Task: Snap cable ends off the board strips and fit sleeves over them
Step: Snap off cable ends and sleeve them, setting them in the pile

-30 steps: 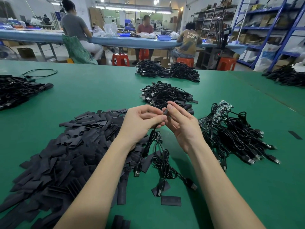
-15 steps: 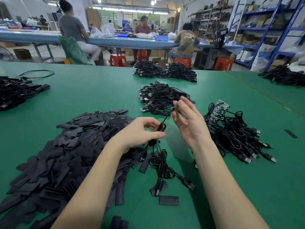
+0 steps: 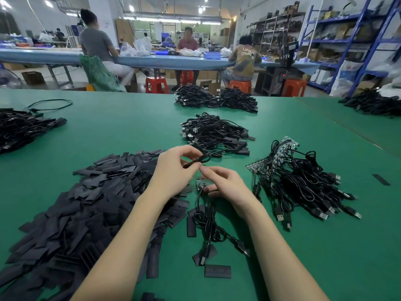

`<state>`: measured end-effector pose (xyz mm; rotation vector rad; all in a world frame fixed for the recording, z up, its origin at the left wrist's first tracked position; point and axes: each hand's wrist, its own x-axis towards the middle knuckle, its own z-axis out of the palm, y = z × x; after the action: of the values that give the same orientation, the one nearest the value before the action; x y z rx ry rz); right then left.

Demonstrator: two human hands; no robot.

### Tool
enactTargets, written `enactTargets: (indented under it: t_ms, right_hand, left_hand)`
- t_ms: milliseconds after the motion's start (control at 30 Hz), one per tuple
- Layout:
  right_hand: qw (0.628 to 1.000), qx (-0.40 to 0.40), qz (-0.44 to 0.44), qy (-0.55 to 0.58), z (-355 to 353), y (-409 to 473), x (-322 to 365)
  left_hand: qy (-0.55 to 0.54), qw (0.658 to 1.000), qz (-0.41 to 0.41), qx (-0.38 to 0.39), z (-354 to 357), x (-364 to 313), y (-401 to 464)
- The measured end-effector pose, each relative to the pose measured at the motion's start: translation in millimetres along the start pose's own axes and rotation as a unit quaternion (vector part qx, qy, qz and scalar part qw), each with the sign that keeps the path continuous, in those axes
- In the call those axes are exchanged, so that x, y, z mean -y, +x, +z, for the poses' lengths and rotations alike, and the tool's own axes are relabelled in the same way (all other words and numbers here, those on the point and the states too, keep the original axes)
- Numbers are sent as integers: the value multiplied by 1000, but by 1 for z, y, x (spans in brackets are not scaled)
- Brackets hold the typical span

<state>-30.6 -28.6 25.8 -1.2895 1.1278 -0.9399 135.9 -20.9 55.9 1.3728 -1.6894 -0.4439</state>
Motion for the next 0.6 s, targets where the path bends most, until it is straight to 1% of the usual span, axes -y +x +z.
enactTargets:
  t_ms: [100,233,333,433,500,600]
  right_hand:
    - [1000,-29,-11,2,1,3,-4]
    - [993,-62,-33,-91,3,6,-11]
    - [995,-64,-30,-70,1,9,-13]
    - [997,-65,-22,-40,1,12,-13]
    - [997,-61,-19,-32,0,13,-13]
    - [998,-56,-13,-16,-1,12,-11]
  left_hand:
    - [24,999,24,-14,3,-1,17]
    - [107,991,85,0,12,-11,63]
    - [189,972,140,-6,27,-19,99]
    - [265,947,180,20,45,-19,125]
    - [314,930,183,44,56,-12,135]
    - [380,908,154,83,68,5,141]
